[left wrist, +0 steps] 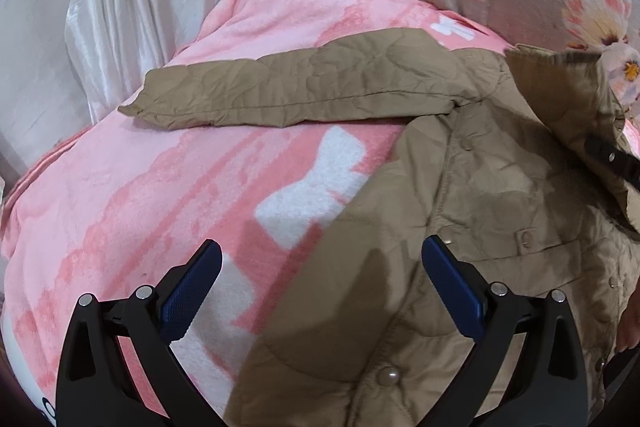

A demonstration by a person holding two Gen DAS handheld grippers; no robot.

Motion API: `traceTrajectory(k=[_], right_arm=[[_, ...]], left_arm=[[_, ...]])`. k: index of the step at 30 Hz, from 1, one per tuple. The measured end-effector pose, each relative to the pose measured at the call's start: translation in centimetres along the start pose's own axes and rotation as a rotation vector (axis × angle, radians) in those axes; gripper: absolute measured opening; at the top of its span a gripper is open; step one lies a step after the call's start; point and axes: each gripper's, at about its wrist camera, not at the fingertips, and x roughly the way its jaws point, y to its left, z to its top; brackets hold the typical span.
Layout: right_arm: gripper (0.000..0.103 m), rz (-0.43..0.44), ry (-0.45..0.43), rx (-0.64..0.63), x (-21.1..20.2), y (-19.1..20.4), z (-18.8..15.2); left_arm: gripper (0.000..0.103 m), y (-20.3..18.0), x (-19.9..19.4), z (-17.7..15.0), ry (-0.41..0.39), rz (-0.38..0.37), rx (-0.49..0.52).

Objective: Fold large clothes
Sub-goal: 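Fold the held sleeve across the jacket body with the right gripper, then release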

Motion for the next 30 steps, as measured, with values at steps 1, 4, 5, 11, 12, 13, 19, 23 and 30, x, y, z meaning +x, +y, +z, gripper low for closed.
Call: traceTrajectory(k=[1,4,5,11,12,13,19,23,30], right_arm=[[0.004,-0.006,0.016,-0.004,0.5,0.1,-0.4],[0.005,-0.025,0.060,-0.001,2.0,0.2,-1.1],[0.006,-0.026,0.083,-0.005,2.6,0.3,-1.4],[0.013,-0.030,0.146,-0.036,2.1,0.9,-2.4],[0.015,-0.010,0.149,-0.028,1.4,0.7,-2.6],[0.019,0.022,0.151,-0.009,0.3,0.3,-3.0],[0.078,0.135,0.103,0.116,-5.4,-3.9,-5.7],[0.081,0.101,0.070,0.105,-7.0,-5.2,-7.2],[0.015,0.123,0.219,0.077,-1.9,-3.6,-7.2]], left_arm=[[0.098,0.2,0.2,-0.1,0.006,0.010,0.000],[0.098,0.7,1.0,-0.6,0.026,0.041,0.007],[0.098,0.8,1.3,-0.8,0.035,0.055,0.016],[0.098,0.4,2.4,-1.7,0.086,0.065,0.069],[0.098,0.4,2.2,-1.4,0.094,0.043,0.062],[0.098,0.3,1.8,-0.8,0.095,0.003,0.046],[0.098,-4.0,-1.8,2.5,0.065,-0.240,0.051],[0.098,-6.3,-3.3,2.3,0.053,-0.288,0.079],[0.098,-5.7,-2.5,0.6,0.110,-0.236,0.055]])
